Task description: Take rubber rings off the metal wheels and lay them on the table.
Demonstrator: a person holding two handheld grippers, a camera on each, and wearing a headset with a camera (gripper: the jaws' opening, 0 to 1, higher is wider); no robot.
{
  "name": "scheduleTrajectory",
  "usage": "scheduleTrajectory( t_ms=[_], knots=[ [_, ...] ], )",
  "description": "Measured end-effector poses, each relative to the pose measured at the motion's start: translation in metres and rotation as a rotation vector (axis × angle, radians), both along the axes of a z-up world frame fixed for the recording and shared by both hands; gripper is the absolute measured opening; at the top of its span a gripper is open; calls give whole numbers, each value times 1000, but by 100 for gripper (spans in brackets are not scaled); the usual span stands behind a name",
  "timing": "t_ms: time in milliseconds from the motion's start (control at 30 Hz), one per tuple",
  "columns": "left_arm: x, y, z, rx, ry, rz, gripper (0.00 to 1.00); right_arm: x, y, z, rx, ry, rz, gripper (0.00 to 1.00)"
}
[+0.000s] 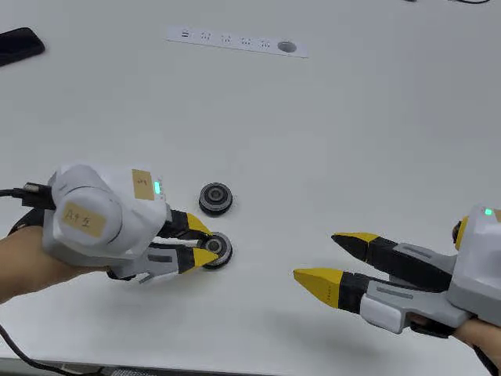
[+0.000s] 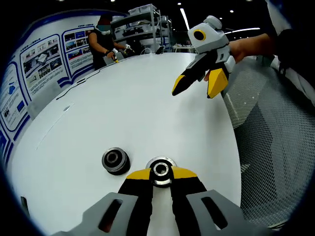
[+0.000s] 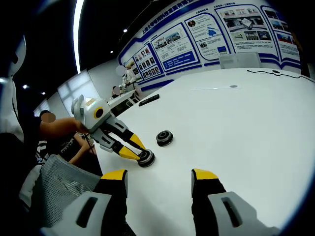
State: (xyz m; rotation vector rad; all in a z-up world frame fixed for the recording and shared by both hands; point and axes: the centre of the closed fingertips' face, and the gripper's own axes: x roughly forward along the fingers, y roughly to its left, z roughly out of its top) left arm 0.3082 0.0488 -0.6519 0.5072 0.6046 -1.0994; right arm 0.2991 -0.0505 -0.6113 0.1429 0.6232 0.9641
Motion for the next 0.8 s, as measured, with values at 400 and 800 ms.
scheduleTrajectory(
  t_ms=[400,800],
  knots=[
    [-1,3,-6,17,31,11,12,4,16,5,74,14,-46,52],
    [0,4,-6,27,56,1,11,6,38,-1,160,93,-46,48]
  ],
)
